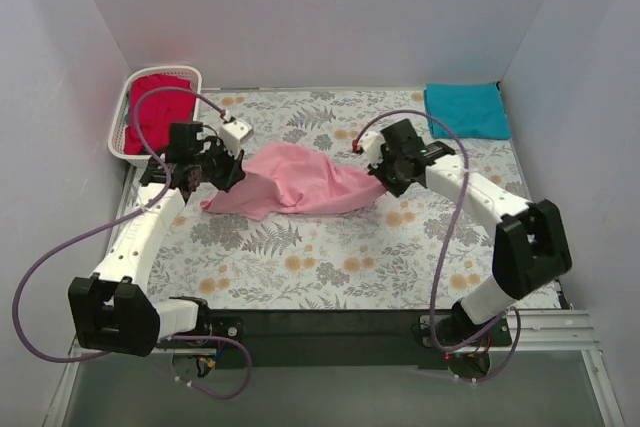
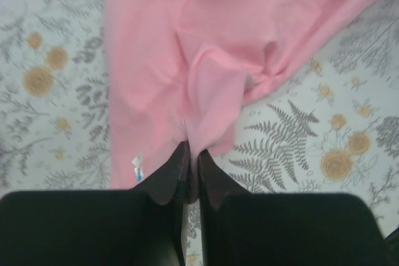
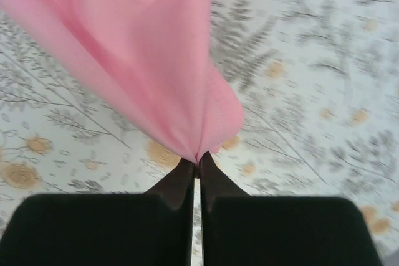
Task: Fold and stack the t-shirts
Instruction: Flatten the tshirt out
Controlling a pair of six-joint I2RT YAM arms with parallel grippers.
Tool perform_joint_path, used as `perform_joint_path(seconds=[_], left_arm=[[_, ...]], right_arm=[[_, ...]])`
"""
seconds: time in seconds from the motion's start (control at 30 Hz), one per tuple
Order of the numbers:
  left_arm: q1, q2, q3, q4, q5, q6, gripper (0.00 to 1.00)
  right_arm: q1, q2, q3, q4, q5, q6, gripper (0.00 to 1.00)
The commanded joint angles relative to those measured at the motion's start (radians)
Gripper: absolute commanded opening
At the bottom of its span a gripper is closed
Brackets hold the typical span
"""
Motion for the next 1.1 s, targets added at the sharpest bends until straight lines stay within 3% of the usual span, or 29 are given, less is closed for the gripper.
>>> perform_joint_path(seconds=[0.0, 0.2, 0.3, 0.43, 0.53, 0.7, 0.9, 0.93, 0.97, 1.0, 1.03, 1.07], left_arm=[[0.018, -0.019, 0.151, -0.124, 0.136, -0.039, 0.00], [0.038, -0.149, 0.221, -0.369, 0.259, 0.089, 0.00], [0.041, -0.276, 0.219, -0.424, 0.274, 0.087, 0.00], [0.041, -0.286, 0.259, -0.498, 0.308, 0.067, 0.00], [0.042, -0.205, 0.243, -0.466, 0.276, 0.037, 0.00], [0.052, -0.007, 0.172, -0.290, 0.147, -0.006, 0.00], [0.127, 0.308, 0.245, -0.231, 0.141, -0.009, 0.00], [0.128, 0.355, 0.264, -0.230, 0.138, -0.006, 0.00], [0.130, 0.375, 0.272, -0.225, 0.138, -0.003, 0.06], [0.131, 0.394, 0.281, -0.219, 0.136, -0.005, 0.13], [0.134, 0.423, 0.301, -0.217, 0.132, -0.006, 0.21], [0.134, 0.433, 0.310, -0.216, 0.130, -0.021, 0.30]], right_arm=[[-0.084, -0.175, 0.015, -0.071, 0.029, -0.075, 0.01], [-0.161, -0.471, -0.080, -0.178, 0.022, -0.136, 0.01], [-0.248, -0.630, -0.153, -0.233, -0.027, -0.184, 0.01], [-0.258, -0.760, -0.149, -0.266, -0.011, -0.219, 0.01], [-0.258, -0.704, -0.149, -0.258, 0.031, -0.259, 0.01], [-0.258, -0.451, -0.113, -0.230, -0.081, -0.267, 0.01], [-0.258, -0.236, -0.057, -0.218, -0.138, -0.284, 0.01], [-0.256, -0.228, -0.063, -0.218, -0.147, -0.293, 0.05], [-0.256, -0.228, -0.069, -0.220, -0.147, -0.302, 0.26], [-0.258, -0.234, -0.083, -0.221, -0.135, -0.305, 0.37], [-0.258, -0.240, -0.089, -0.220, -0.129, -0.311, 0.71], [-0.259, -0.255, -0.091, -0.220, -0.121, -0.325, 0.88]])
